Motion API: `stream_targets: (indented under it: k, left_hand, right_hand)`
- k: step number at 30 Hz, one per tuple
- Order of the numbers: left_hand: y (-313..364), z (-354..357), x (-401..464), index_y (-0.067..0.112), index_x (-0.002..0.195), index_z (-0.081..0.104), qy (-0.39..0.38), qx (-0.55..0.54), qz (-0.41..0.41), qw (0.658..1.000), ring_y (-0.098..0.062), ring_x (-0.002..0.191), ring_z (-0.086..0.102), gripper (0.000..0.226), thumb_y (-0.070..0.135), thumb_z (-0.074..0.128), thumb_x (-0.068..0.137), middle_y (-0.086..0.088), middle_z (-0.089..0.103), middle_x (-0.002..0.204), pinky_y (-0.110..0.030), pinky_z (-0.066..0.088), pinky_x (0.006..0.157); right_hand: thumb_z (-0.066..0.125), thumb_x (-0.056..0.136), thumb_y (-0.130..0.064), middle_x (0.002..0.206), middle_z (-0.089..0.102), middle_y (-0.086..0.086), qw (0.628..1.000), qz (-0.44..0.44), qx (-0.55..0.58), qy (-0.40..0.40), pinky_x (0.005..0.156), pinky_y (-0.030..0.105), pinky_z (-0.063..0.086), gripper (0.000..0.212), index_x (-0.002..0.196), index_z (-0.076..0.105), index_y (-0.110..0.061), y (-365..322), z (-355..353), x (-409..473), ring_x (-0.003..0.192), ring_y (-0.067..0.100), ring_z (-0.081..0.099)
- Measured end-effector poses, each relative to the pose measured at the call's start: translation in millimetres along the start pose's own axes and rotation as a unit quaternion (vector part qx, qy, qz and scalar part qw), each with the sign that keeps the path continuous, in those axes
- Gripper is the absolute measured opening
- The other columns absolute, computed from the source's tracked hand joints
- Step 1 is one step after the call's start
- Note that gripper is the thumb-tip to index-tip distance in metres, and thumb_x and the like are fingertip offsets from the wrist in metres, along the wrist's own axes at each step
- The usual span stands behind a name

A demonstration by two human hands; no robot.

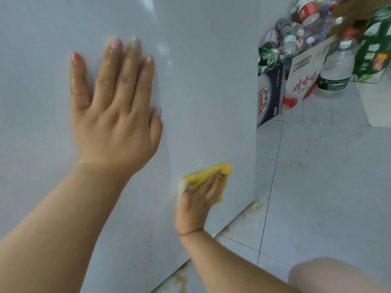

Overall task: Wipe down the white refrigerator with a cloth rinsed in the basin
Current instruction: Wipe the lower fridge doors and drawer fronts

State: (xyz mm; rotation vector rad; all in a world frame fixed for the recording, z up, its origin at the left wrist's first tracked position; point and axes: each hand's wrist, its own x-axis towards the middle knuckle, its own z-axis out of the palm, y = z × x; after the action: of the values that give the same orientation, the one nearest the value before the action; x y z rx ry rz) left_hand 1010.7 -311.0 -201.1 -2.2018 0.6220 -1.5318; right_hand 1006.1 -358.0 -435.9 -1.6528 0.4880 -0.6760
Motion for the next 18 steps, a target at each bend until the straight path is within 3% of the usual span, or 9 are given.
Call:
stream_targets:
  k: [4, 7, 9, 14, 16, 18]
  left_hand:
    - [-2, 0, -1, 0.004, 0.148, 0.036, 0.007, -0.001, 0.007, 1.000, -0.036, 0.145, 0.027, 0.058, 0.026, 0.045, 0.096, -0.017, 0.034, 0.155, -0.066, 0.021, 0.112]
    - [-3, 2, -1, 0.004, 0.149, 0.035, 0.012, -0.011, 0.012, 1.000, -0.037, 0.145, 0.027, 0.058, 0.025, 0.046, 0.096, -0.017, 0.033, 0.155, -0.070, 0.030, 0.105]
    - [-3, 3, -1, 0.003, 0.149, 0.034, 0.008, -0.034, 0.011, 0.999, -0.039, 0.145, 0.025, 0.058, 0.024, 0.045, 0.096, -0.019, 0.033, 0.154, -0.069, 0.033, 0.103]
    - [4, -3, 1, 0.002, 0.148, 0.032, -0.034, -0.073, -0.023, 0.996, -0.038, 0.147, 0.018, 0.057, 0.027, 0.039, 0.098, -0.021, 0.027, 0.157, -0.070, 0.028, 0.106]
    - [15, -5, -4, 0.003, 0.148, 0.035, -0.040, -0.066, -0.021, 0.997, -0.034, 0.147, 0.019, 0.057, 0.026, 0.041, 0.096, -0.018, 0.028, 0.157, -0.070, 0.015, 0.112]
    - [30, -4, -13, 0.004, 0.148, 0.036, -0.046, -0.071, 0.007, 0.996, -0.030, 0.148, 0.021, 0.058, 0.026, 0.042, 0.095, -0.014, 0.029, 0.158, -0.059, -0.001, 0.117]
  right_hand:
    - [0.024, 0.097, -0.055, 0.155, 0.012, 0.012, 0.962, -0.266, -0.062, -0.031, 0.113, 0.059, 0.020, 0.074, 0.153, 0.005, -0.011, -28, 0, -35, 0.146, 0.033, 0.009]
    - [0.023, 0.096, -0.058, 0.152, 0.022, 0.011, 0.931, -0.357, -0.075, 0.021, 0.114, 0.059, 0.016, 0.071, 0.153, 0.009, -0.020, -54, -10, 18, 0.144, 0.033, 0.018]
    - [0.016, 0.094, -0.062, 0.151, 0.025, 0.010, 0.927, -0.358, -0.088, 0.066, 0.116, 0.056, 0.015, 0.070, 0.152, 0.015, -0.022, -74, -19, 65, 0.143, 0.032, 0.022]
    - [0.015, 0.094, -0.062, 0.151, 0.033, 0.018, 0.952, -0.273, -0.044, 0.128, 0.114, 0.057, 0.020, 0.080, 0.146, 0.032, -0.004, -79, -36, 132, 0.141, 0.032, 0.025]
    - [0.020, 0.095, -0.059, 0.151, 0.032, 0.018, 0.968, -0.211, -0.024, 0.134, 0.113, 0.056, 0.021, 0.076, 0.147, 0.030, -0.004, -64, -38, 142, 0.141, 0.032, 0.025]
    - [0.025, 0.093, -0.051, 0.153, 0.029, 0.017, 0.981, -0.142, 0.004, 0.135, 0.116, 0.051, 0.018, 0.072, 0.148, 0.028, -0.005, -49, -38, 148, 0.143, 0.030, 0.023]
